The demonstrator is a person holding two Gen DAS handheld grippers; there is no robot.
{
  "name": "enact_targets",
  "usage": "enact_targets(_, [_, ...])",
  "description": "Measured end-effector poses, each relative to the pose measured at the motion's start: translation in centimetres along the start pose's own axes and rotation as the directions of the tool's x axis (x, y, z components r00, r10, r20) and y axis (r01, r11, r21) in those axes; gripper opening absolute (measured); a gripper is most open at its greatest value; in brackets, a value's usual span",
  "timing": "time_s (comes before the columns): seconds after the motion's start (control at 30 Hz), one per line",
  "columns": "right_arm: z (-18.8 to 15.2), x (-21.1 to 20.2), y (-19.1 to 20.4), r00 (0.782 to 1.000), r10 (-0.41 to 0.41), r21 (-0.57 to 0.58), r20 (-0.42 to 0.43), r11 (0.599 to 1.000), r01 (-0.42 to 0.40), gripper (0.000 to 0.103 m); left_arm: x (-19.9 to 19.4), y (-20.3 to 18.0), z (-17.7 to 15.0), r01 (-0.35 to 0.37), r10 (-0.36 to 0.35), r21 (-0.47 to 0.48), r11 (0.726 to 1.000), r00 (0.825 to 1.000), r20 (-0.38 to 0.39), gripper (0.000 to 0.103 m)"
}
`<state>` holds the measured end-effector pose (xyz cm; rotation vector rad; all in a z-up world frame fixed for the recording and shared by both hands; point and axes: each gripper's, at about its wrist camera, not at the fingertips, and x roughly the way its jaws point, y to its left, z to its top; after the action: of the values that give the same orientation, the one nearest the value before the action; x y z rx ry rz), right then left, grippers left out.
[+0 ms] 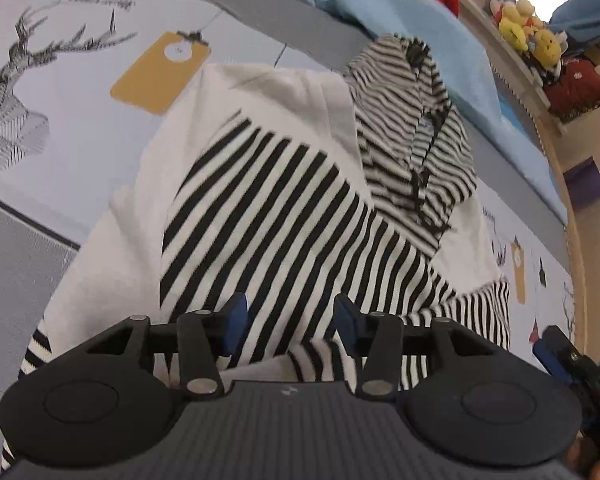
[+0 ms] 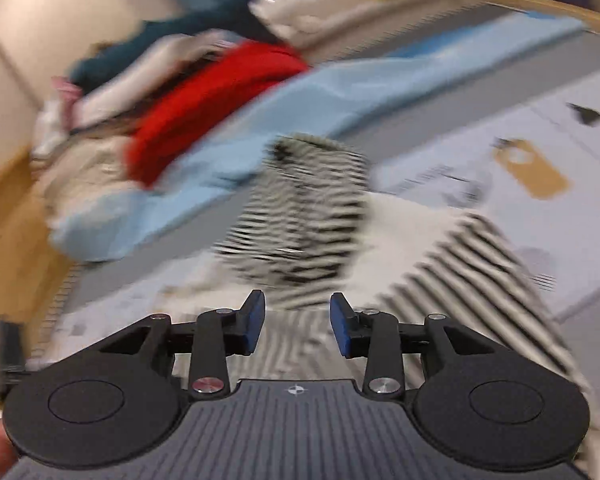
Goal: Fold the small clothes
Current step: 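Fold that sleeve across the sweater front with the right tool and release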
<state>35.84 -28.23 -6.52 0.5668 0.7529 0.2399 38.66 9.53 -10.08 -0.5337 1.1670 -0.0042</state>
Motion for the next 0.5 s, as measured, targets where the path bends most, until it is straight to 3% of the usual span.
enact_targets(0.1, [-0.1,0.7,-1.6,0.996,-0.082,0.041,-0.023,0.996,0.083,0.039,0.8,0.1,-0.8,-0.024,0.030,0.071,0.997,0.997,-0.072,0.058])
enact_targets(0.17, [-0.1,0.7,-2.3,0.995,-0.094,0.064,-0.023,0.993,0.095,0.039,1.3,0.2,-1.6,-0.053,0.068,0.134,0.989,0.992,-0.106,0.059])
enact_targets(0.33, [0.6,0.7,-2.7,0.994,-0.109,0.080,-0.009,0.991,0.109,0.039,2.0,-0.3,-3.2,-0.086,0.127,0.312,0.946,0.985,-0.116,0.057])
enact_targets(0.37, [0.8,0.7,-2.7,0.993,-0.114,0.084,-0.007,0.990,0.114,0.039,2.1,-0.8,-3.6,-0.093,0.139,0.354,0.931,0.985,-0.107,0.053])
enact_targets(0.4, [0.9,0.8,-2.9,0.992,-0.122,0.091,-0.003,0.988,0.122,0.039,2.1,-1.5,-4.1,-0.100,0.151,0.406,0.908,0.984,-0.096,0.038])
enact_targets(0.43, [1.0,0.8,-3.1,0.991,-0.132,0.098,0.000,0.986,0.132,0.039,2.1,-2.1,-4.5,-0.116,0.170,0.460,0.880,0.982,-0.078,0.022])
enact_targets(0.5, [1.2,1.1,-3.5,0.987,-0.158,0.116,0.006,0.981,0.156,0.039,1.5,-3.6,-5.1,-0.184,0.219,0.560,0.808,0.976,0.005,0.009])
